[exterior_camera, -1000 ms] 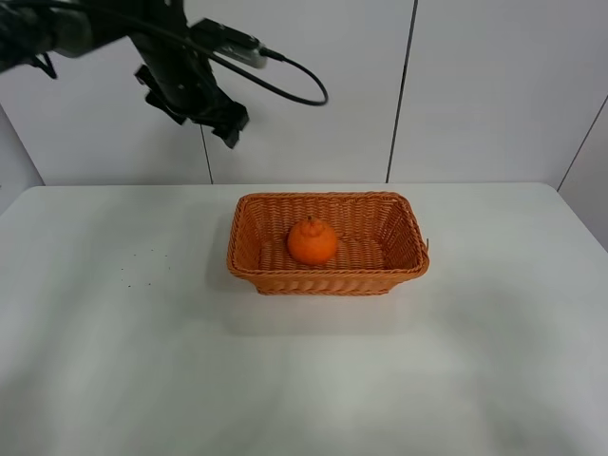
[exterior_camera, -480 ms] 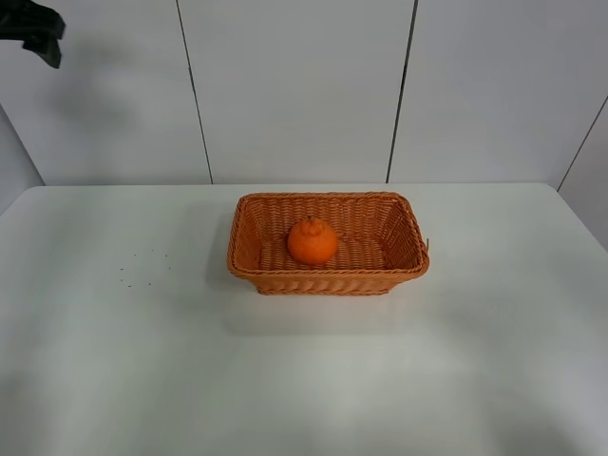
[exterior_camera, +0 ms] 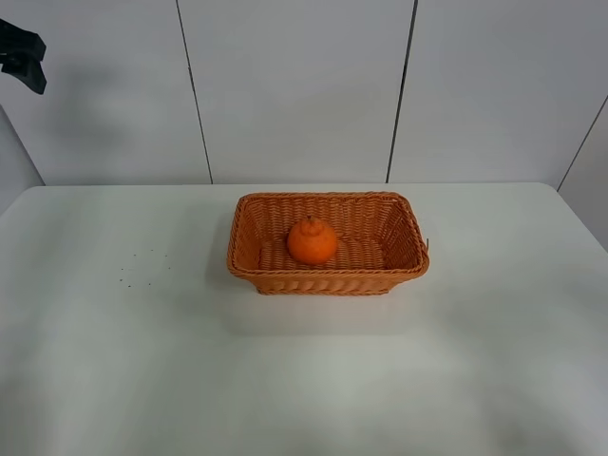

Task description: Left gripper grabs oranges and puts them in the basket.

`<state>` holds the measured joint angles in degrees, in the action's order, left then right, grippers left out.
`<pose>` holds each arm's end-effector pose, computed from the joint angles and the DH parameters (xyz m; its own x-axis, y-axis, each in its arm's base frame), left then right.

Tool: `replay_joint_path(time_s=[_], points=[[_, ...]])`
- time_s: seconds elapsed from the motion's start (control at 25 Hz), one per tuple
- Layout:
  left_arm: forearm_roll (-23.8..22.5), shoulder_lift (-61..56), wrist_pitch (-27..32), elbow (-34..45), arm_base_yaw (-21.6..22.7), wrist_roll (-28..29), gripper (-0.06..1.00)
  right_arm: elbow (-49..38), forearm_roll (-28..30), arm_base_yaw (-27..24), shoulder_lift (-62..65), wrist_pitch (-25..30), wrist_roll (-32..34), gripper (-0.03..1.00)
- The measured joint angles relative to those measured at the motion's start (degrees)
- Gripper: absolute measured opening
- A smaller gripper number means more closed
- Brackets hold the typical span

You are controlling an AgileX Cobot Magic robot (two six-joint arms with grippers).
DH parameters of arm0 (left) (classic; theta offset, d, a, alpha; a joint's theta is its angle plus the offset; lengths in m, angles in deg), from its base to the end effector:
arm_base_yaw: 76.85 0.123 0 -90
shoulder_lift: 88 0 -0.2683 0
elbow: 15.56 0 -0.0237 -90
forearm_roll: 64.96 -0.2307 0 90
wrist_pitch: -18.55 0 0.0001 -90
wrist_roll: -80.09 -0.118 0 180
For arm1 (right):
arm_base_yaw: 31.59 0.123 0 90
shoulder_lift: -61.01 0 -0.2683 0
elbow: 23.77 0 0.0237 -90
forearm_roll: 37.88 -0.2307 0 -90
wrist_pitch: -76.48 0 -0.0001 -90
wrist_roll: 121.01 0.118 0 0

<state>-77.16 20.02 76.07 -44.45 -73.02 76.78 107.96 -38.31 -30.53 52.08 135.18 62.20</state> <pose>0.3833 0.0468 0.3613 -0.7403 0.1206 -0.6614 -0.0624 0.9672 0.2461 0.0221 0.0012 0.2579 -0.4374 0.0518 -0.8978 0.0019 0.9984 0.0567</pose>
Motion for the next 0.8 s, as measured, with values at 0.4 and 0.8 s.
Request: replay_joint_path(time_s=[0.4, 0.8], points=[[-0.7, -14.7, 0.8, 13.6, 0.0, -0.2, 0.93, 0.0, 0.0, 0.0, 0.0, 0.0, 0.0, 0.69], [-0.8, -38.8, -3.5, 40.1, 0.0, -0.2, 0.93, 0.0, 0.0, 0.0, 0.0, 0.0, 0.0, 0.69]])
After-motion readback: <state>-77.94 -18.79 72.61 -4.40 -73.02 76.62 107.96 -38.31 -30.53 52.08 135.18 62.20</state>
